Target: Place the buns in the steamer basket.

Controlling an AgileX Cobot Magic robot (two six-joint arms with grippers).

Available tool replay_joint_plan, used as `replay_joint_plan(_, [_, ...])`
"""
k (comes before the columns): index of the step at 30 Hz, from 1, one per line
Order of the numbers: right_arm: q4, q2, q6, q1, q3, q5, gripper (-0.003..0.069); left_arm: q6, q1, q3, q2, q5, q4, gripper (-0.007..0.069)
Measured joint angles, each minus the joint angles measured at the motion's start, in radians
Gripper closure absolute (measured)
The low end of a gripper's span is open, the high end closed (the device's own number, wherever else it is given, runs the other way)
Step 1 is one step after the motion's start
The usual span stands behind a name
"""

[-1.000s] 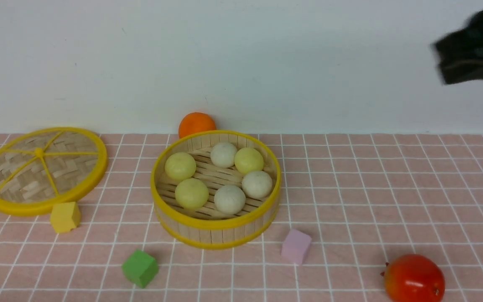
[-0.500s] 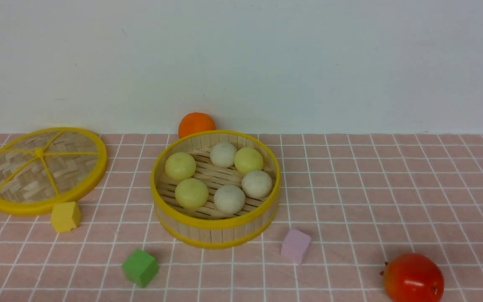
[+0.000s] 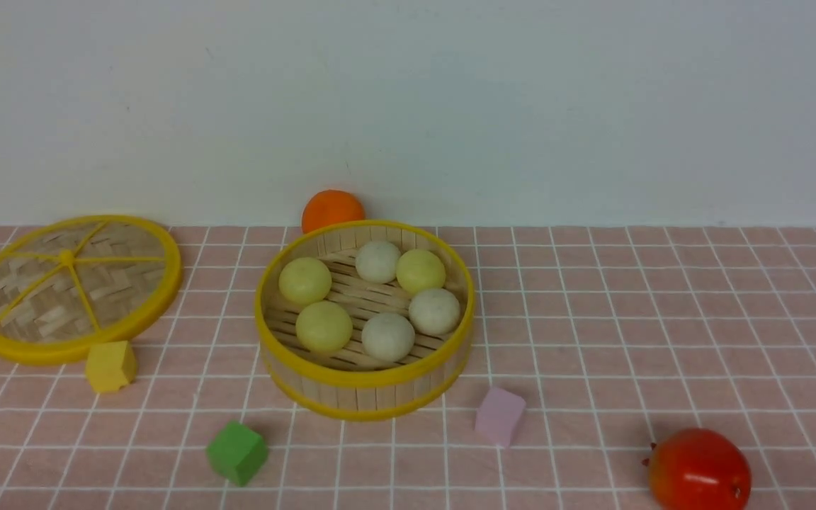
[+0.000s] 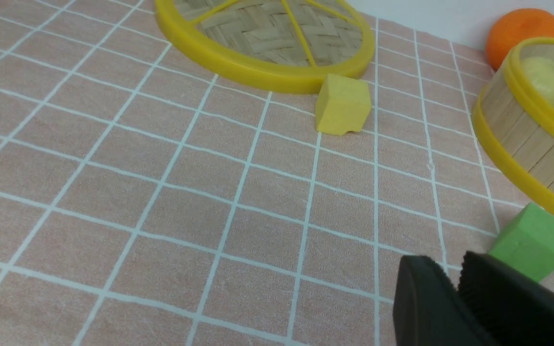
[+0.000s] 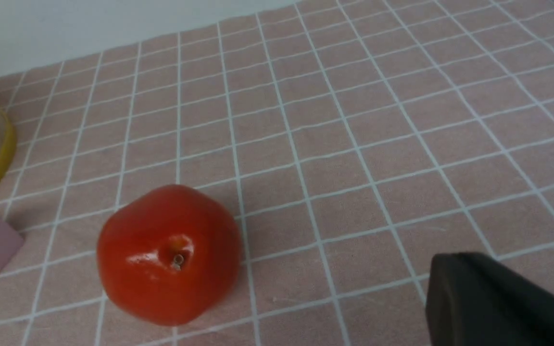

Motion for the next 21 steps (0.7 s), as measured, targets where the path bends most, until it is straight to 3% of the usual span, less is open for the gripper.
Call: replay_joint_plan(21, [0.003,0.000,0.000,0.000,0.000,-0.002,0.0624,0.000,0.000,0.000,0.000,0.000,0.000,0.0467])
